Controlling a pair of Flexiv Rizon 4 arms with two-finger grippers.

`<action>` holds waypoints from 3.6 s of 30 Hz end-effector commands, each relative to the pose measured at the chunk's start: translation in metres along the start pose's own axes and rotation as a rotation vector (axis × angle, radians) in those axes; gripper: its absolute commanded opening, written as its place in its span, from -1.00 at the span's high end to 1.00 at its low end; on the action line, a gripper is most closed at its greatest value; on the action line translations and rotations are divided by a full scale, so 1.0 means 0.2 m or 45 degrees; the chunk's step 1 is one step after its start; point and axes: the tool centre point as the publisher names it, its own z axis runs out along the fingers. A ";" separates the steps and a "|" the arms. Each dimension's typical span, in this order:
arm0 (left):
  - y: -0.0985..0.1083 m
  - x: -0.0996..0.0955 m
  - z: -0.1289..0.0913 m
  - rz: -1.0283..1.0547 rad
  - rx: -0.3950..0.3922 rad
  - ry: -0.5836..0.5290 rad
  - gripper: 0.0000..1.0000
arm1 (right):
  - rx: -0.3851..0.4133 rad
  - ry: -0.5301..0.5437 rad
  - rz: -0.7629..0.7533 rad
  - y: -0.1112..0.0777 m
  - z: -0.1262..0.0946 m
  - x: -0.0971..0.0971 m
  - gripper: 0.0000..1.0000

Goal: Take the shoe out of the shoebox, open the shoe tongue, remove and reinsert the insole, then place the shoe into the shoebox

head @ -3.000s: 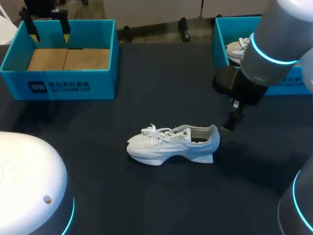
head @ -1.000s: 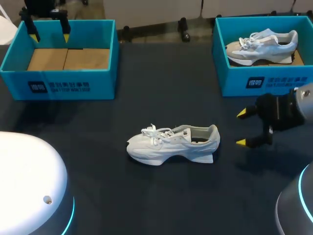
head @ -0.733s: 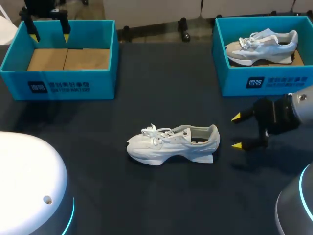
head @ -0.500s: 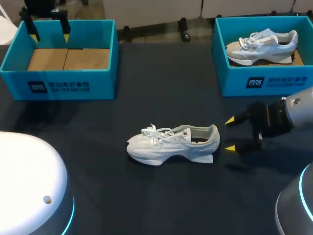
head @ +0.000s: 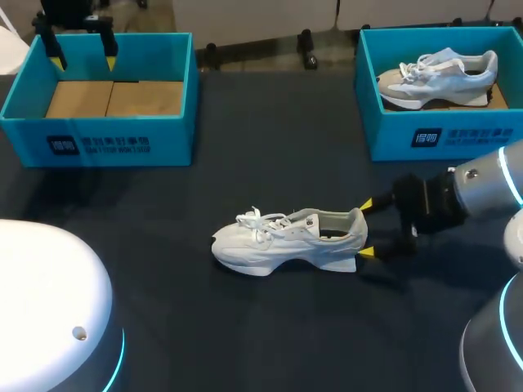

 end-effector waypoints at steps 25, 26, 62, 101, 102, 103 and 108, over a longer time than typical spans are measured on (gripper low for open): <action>0.00 0.00 0.00 0.000 0.000 0.000 -1.00 | -0.050 0.045 0.014 0.02 0.26 0.02 -1.00; 0.00 0.00 0.00 0.000 0.000 0.000 -1.00 | -0.053 0.045 0.015 0.02 0.26 0.02 -1.00; 0.00 0.00 0.00 0.000 0.000 0.000 -1.00 | -0.085 0.066 0.011 -0.03 0.26 0.02 1.00; 0.00 0.00 0.00 0.000 0.000 0.000 -1.00 | -0.088 0.096 -0.025 -0.07 0.25 -0.02 1.00; 0.00 0.00 0.00 0.000 0.000 0.000 -1.00 | -0.088 0.096 -0.025 -0.07 0.25 -0.02 1.00; 0.00 0.00 0.00 0.000 0.000 0.000 -1.00 | -0.088 0.096 -0.025 -0.07 0.25 -0.02 1.00; 0.00 0.00 0.00 0.000 0.000 0.000 -1.00 | -0.088 0.096 -0.025 -0.07 0.25 -0.02 1.00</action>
